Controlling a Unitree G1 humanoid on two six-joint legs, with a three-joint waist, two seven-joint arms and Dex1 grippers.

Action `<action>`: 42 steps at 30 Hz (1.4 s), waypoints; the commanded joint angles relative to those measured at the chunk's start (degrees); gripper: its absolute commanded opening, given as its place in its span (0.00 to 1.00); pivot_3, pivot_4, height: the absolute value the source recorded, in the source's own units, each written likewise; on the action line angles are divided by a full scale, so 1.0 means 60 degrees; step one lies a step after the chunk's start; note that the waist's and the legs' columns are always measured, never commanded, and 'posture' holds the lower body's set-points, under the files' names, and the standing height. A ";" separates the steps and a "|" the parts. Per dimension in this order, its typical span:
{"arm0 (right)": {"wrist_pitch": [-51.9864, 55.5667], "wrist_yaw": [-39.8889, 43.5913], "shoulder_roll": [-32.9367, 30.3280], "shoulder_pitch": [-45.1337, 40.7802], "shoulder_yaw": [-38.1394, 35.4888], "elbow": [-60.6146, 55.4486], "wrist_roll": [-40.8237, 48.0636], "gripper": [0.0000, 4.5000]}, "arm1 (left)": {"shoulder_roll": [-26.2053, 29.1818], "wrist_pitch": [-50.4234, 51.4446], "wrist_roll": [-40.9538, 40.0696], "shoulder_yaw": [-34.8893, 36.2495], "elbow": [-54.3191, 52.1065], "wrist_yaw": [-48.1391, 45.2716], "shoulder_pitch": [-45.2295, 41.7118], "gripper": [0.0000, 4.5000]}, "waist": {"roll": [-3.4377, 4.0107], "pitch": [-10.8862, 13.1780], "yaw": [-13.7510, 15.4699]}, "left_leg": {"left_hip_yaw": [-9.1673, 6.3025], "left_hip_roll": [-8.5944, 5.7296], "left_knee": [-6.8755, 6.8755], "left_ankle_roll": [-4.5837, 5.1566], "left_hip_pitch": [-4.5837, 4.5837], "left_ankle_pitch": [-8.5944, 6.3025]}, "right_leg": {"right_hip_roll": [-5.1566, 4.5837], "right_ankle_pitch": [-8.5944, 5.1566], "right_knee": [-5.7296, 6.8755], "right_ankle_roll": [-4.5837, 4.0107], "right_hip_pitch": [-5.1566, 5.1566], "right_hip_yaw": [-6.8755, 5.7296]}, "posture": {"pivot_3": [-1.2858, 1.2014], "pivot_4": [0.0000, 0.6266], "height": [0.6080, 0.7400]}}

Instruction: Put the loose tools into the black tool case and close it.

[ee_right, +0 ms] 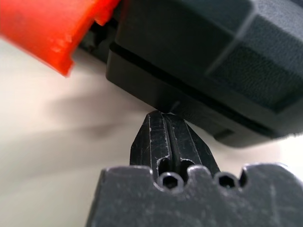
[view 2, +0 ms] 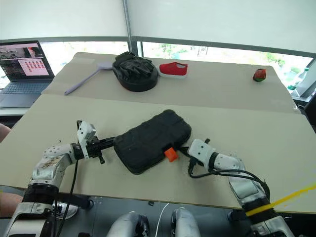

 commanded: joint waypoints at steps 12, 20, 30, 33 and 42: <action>0.0427 0.0753 -0.0416 0.2349 -0.1973 -0.1825 0.1834 0.00 | -0.0113 0.1877 0.0526 -0.2658 -0.0768 -0.1251 -0.3542 0.01 | 0.0009 -0.0005 0.0217 | -0.0002 -0.0015 0.0037 0.0043 -0.0010 0.0008 | 0.0011 -0.0015 -0.0005 0.0025 0.0026 -0.0003 | 0.52 0.24 1.00; 0.2283 0.0483 -0.0432 0.3421 -0.2509 -0.4385 0.2946 0.00 | -0.1315 0.2607 0.1303 -0.3828 -0.0191 -0.0507 -0.3177 0.01 | 0.0037 -0.0022 0.0115 | -0.0017 0.0001 0.0047 0.0052 0.0015 -0.0002 | 0.0019 -0.0013 0.0012 0.0022 0.0034 0.0018 | 0.52 0.24 1.00; 0.2598 0.0053 0.0132 0.2767 -0.1507 -0.4159 0.2053 0.00 | -0.1586 0.2955 0.1546 -0.4035 -0.0267 -0.0065 -0.2510 0.01 | 0.0112 -0.0225 0.0211 | -0.0025 -0.0002 0.0045 0.0084 0.0051 -0.0054 | 0.0011 -0.0016 -0.0018 0.0021 0.0074 0.0012 | 0.52 0.24 1.00; 0.2502 0.0100 0.0249 0.2516 -0.1274 -0.3757 0.1791 0.00 | -0.1675 0.3047 0.1504 -0.3893 -0.0279 0.0051 -0.2513 0.01 | 0.0122 -0.0230 0.0227 | -0.0024 -0.0006 0.0047 0.0066 0.0051 -0.0097 | 0.0001 -0.0016 -0.0021 0.0022 0.0078 0.0009 | 0.52 0.24 1.00; 0.1842 0.0152 0.0837 0.1639 -0.0651 -0.2691 0.1259 0.00 | -0.1800 0.3212 0.1491 -0.3628 -0.0263 0.0294 -0.2504 0.01 | 0.0125 -0.0232 0.0220 | -0.0024 -0.0007 0.0048 0.0055 0.0063 -0.0091 | 0.0001 -0.0015 -0.0026 0.0025 0.0094 0.0009 | 0.52 0.24 1.00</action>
